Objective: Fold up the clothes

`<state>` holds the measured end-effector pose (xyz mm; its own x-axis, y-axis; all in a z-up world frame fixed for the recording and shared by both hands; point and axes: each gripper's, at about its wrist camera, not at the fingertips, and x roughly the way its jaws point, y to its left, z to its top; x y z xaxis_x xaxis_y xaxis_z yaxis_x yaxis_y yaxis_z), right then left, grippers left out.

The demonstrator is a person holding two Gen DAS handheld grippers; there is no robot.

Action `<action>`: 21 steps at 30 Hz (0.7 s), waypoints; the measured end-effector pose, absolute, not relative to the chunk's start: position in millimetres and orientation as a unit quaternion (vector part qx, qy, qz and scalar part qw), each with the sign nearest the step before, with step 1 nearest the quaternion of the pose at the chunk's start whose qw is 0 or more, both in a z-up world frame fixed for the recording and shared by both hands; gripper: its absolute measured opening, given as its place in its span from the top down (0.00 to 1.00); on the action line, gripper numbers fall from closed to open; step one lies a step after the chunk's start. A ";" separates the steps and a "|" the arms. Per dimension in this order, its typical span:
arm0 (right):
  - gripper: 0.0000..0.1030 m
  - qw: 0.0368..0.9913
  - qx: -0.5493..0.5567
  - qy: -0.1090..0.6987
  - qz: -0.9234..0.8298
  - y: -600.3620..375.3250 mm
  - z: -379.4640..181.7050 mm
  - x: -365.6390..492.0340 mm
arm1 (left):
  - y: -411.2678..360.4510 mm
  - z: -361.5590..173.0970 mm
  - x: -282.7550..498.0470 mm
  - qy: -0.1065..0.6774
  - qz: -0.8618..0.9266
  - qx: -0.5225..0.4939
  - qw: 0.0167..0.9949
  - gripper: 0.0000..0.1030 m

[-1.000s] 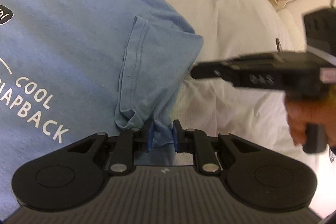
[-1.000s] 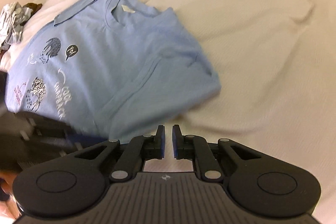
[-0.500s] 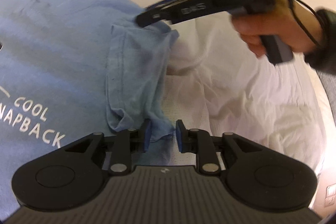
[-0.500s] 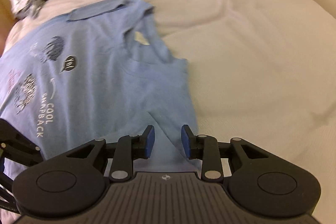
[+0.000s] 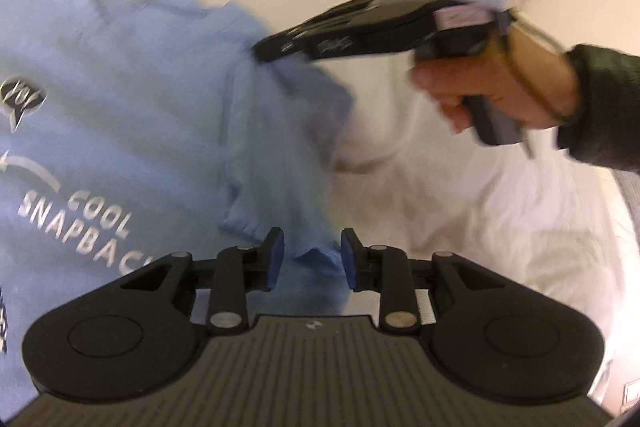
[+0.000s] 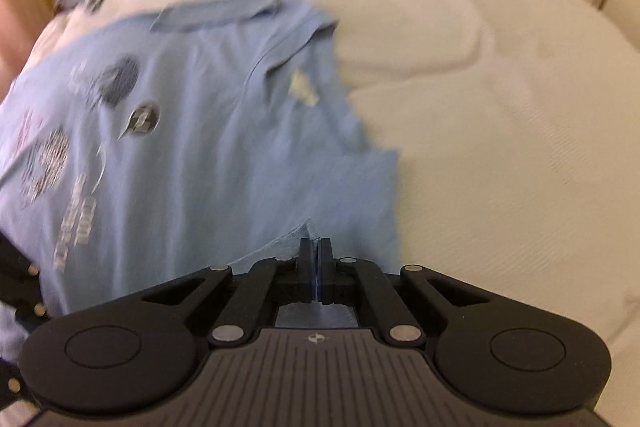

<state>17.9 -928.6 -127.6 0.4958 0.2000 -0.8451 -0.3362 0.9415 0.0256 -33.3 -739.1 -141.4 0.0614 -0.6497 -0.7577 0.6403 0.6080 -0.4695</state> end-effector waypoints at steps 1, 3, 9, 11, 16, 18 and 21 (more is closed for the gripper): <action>1.00 0.865 -0.067 0.475 0.149 -931.4 -125.4 16.5 | -737.8 -142.0 -32.7 0.525 -0.438 -0.007 0.730 0.75; 0.95 0.870 -0.057 0.470 0.136 -936.9 -121.1 13.5 | -733.9 -139.9 -31.1 0.523 -0.434 -0.018 0.733 0.75; 0.80 0.885 -0.002 0.458 0.084 -960.1 -104.9 -8.2 | -726.9 -136.7 -17.6 0.513 -0.412 -0.047 0.752 0.75; 0.80 0.880 0.015 0.469 0.076 -963.4 -107.6 -19.7 | -730.9 -142.0 -9.2 0.518 -0.404 -0.039 0.753 0.75; 0.82 0.846 0.002 0.527 0.079 -958.0 -139.0 -34.8 | -732.5 -143.1 4.1 0.524 -0.393 -0.024 0.756 0.75; 0.87 0.842 0.008 0.538 0.045 -964.8 -143.3 -39.5 | -724.8 -139.2 3.9 0.522 -0.388 -0.028 0.759 0.73; 0.84 0.851 0.032 0.523 0.025 -965.7 -128.6 -49.7 | -717.7 -136.4 0.6 0.525 -0.382 -0.023 0.760 0.73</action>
